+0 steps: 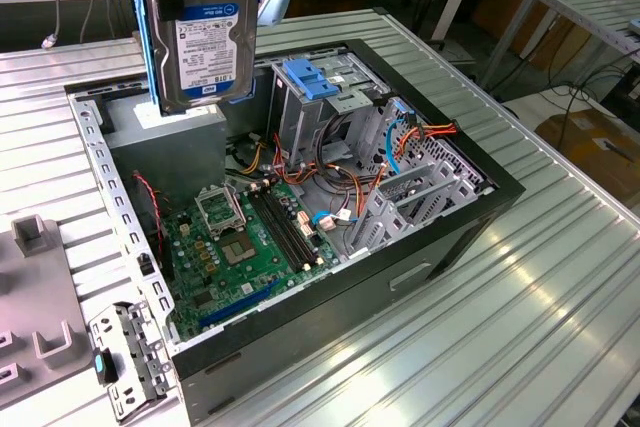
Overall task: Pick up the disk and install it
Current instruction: 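Insert the disk into the insertion slot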
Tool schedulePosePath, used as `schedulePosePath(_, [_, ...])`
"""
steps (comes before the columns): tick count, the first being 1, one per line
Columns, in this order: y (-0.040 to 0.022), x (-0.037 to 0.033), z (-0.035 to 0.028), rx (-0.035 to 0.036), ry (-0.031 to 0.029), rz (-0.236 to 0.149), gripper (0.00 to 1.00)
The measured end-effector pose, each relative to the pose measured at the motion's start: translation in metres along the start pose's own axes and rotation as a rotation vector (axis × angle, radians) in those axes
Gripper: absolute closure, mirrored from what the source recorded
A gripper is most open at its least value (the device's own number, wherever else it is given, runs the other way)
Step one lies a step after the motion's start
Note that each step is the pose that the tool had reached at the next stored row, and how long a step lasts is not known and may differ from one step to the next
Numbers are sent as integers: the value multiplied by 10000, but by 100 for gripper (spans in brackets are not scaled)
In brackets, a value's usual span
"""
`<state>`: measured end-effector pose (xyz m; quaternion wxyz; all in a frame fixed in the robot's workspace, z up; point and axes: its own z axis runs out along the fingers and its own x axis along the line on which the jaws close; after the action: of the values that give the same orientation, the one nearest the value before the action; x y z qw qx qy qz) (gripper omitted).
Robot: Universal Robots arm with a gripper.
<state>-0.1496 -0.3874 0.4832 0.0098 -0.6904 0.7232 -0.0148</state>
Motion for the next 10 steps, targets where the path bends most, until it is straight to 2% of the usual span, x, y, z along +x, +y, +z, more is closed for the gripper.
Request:
schedulePosePath(4, [-1, 17, 0, 0, 0, 0, 63])
schedulePosePath(10, [-4, 85, 1, 0, 0, 0, 63])
